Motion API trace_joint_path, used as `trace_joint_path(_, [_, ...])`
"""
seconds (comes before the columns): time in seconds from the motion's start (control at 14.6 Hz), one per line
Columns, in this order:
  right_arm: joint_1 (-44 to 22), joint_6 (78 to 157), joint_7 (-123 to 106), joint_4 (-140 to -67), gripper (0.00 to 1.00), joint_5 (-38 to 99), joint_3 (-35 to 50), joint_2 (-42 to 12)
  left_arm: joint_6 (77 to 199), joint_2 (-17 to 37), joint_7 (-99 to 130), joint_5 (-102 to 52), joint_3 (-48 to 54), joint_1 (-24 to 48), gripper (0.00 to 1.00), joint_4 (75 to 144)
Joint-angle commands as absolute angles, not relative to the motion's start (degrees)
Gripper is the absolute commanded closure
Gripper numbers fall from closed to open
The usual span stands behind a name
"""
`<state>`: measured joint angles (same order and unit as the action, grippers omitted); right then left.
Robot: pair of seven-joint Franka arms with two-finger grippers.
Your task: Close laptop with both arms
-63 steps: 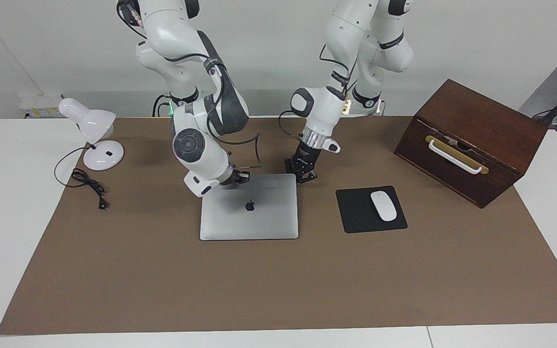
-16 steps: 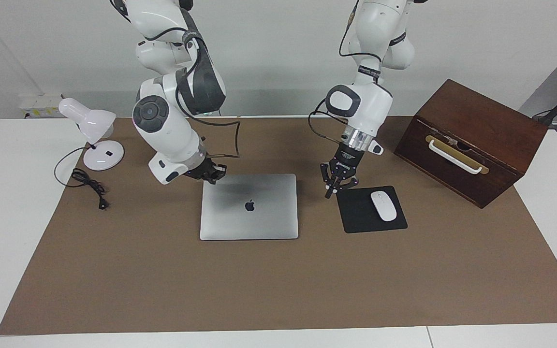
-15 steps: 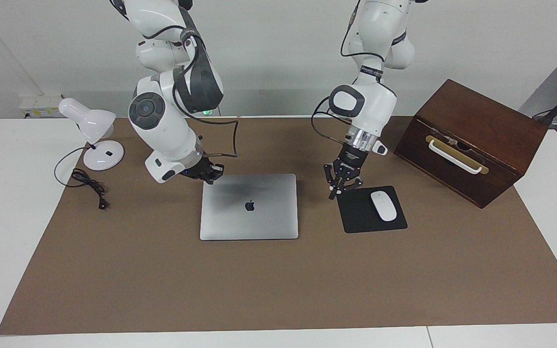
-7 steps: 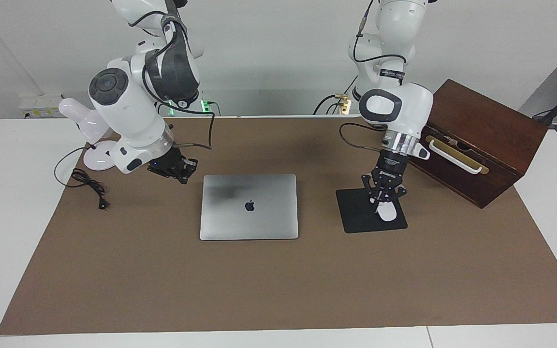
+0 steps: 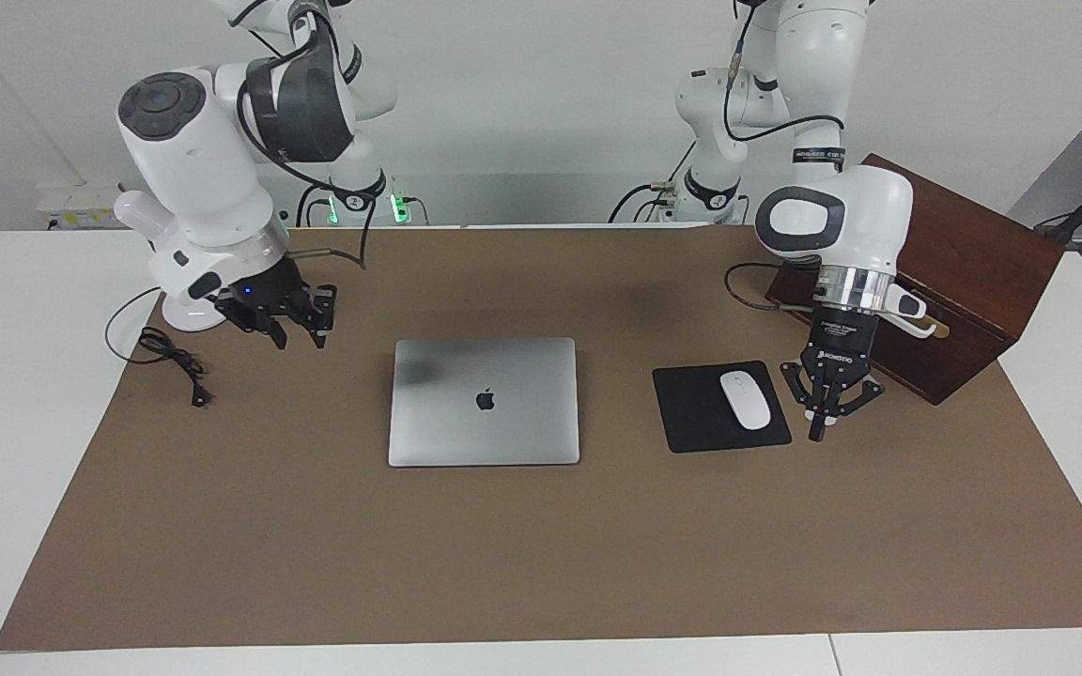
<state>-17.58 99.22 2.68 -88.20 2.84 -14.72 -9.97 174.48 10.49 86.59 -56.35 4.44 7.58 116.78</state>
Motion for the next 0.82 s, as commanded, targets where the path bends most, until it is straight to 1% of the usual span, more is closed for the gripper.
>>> trace_joint_path(0.0, [-14.2, 98.3, -0.8, -87.2, 0.08, 1.8, -13.5, -8.6, 172.1, 12.7, 85.4, -49.9, 4.9, 4.5, 1.00, 112.5])
trace_joint_path(0.14, [-12.6, 98.1, -1.1, -87.2, 0.00, 1.8, -13.1, -7.7, 170.3, 14.0, 85.3, -41.8, 4.8, 3.5, 1.00, 110.1])
trace_joint_path(0.34, [-9.3, 98.2, -1.5, -86.6, 0.00, 1.8, -11.3, -6.7, 169.1, 14.5, 83.6, -27.7, 4.7, 1.9, 1.00, 109.1])
trace_joint_path(0.48, [-8.2, 98.1, -1.6, -85.6, 0.00, 1.6, -11.1, -6.3, 165.3, 14.4, 77.8, -21.1, 4.7, -0.3, 1.00, 108.5])
trace_joint_path(0.62, [-6.4, 97.7, -3.8, -85.2, 0.00, 0.7, -10.5, -5.5, 156.3, 14.2, 67.2, -16.0, 4.7, -2.4, 1.00, 106.0])
trace_joint_path(0.76, [-3.3, 97.1, -5.3, -84.2, 0.00, -0.3, -6.8, -4.7, 145.7, 14.3, 54.9, -13.0, 4.6, -3.4, 1.00, 102.1])
